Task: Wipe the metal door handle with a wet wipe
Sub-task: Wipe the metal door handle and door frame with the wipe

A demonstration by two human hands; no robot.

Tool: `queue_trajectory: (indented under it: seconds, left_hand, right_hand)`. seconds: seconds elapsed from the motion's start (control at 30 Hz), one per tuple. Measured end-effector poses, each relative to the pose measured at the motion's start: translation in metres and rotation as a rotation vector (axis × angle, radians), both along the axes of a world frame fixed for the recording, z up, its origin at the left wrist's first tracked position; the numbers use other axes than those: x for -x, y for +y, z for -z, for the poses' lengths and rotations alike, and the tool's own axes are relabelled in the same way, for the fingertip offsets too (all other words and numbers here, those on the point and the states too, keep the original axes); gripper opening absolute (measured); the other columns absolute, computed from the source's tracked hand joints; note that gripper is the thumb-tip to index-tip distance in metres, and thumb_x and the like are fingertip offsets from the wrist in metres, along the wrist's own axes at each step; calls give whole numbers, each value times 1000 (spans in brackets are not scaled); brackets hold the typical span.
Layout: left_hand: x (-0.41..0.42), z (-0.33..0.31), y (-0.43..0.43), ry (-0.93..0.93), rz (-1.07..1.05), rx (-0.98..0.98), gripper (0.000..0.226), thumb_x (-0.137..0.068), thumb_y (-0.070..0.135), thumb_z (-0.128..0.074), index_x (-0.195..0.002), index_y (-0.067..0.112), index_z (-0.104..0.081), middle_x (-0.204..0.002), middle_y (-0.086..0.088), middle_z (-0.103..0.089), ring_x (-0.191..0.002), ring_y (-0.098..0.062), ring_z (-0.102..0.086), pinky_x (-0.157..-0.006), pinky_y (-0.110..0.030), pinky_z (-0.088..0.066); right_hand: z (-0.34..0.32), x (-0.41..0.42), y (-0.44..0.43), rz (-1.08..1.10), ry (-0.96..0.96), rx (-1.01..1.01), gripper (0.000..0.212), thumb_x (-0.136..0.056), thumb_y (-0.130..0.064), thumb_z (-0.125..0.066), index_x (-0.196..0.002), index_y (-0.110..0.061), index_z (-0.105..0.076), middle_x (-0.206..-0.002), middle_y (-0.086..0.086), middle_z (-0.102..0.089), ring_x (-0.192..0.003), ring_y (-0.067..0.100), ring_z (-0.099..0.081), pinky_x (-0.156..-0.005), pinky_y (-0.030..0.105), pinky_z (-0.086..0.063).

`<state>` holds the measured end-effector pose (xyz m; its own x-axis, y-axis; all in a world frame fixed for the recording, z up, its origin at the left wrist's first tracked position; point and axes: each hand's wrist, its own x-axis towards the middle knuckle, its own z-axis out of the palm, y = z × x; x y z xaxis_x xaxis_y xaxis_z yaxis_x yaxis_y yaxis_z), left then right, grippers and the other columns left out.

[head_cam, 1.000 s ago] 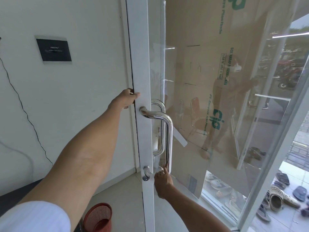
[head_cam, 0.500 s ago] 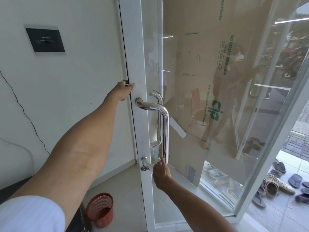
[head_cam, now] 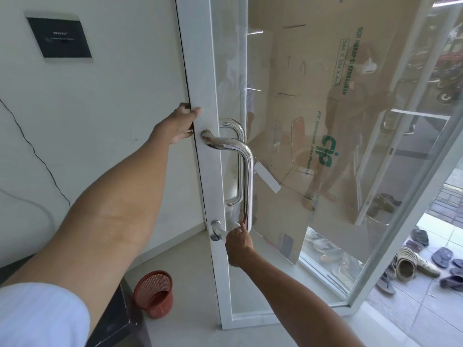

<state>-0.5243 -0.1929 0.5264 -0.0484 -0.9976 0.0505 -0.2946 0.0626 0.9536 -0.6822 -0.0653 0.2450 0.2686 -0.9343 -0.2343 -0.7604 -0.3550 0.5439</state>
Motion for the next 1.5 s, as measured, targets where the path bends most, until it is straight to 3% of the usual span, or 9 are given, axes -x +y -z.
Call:
queue_trajectory:
  seconds: [0.23,0.53,0.67,0.93,1.1,1.23,1.33,1.4,1.5]
  left_hand:
    - [0,4,-4,80,40,0,50,-97,39,-53,-141,23,-35,-137,-6,-53,-106,-18,-58,-97,-32,-46]
    - [0,6,-9,95,40,2,52,-97,38,-53,-143,23,-33,-139,-6,-51,-107,-17,-57,-102,-34,-45]
    - [1,6,-10,102,41,2,51,-98,38,-52,-142,23,-33,-139,-6,-51,-102,-16,-57,-96,-30,-47]
    - [1,6,-12,110,57,3,49,-98,38,-52,-141,23,-33,-134,-5,-53,-104,-17,-57,-101,-33,-45]
    - [2,4,-10,121,58,17,48,-98,37,-51,-140,23,-33,-120,-3,-56,-95,-15,-58,-86,-25,-50]
    - [2,13,-14,89,32,92,45,-98,38,-49,-139,23,-36,-121,-3,-56,-101,-18,-58,-87,-26,-50]
    - [1,24,-17,-144,-7,245,46,-98,36,-44,-142,23,-38,-122,-7,-58,-117,-28,-57,-103,-35,-44]
    - [3,37,-13,-383,-110,467,49,-100,24,-41,-148,19,-32,-134,-11,-56,-122,-28,-54,-99,-26,-40]
    - [8,61,-3,-640,-250,837,67,-92,-7,-37,-153,3,-11,-160,-15,-17,-147,-25,-21,-109,-19,-27]
  right_hand:
    - [12,-2,0,-10,-32,23,71,-90,-37,-52,-145,2,-31,-148,25,-32,-142,39,-22,-117,58,7]
    - [18,-5,-8,39,-199,23,84,-83,-36,-58,-144,9,-21,-140,25,-35,-134,39,-31,-117,46,-15]
    - [20,-8,-12,81,-237,2,88,-83,-34,-59,-145,11,-15,-144,27,-31,-137,39,-27,-117,44,-15]
    - [20,-15,-19,162,-342,-51,96,-86,-36,-60,-147,11,-4,-153,28,-18,-145,39,-15,-120,43,-11]
    - [19,-18,-21,184,-380,-80,95,-87,-35,-58,-148,11,0,-156,28,-12,-147,37,-9,-121,43,-9]
    - [18,-19,-21,197,-391,-92,95,-88,-34,-57,-148,10,1,-156,27,-9,-147,36,-7,-121,43,-7]
    - [16,-18,-22,202,-383,-100,95,-88,-34,-57,-149,10,2,-157,27,-8,-148,35,-6,-121,42,-7]
    - [16,-19,-23,209,-388,-109,96,-87,-34,-57,-149,9,3,-157,26,-7,-148,35,-4,-121,42,-7]
    - [15,-19,-24,220,-385,-128,97,-87,-33,-57,-149,9,5,-157,26,-6,-148,34,-2,-122,42,-6]
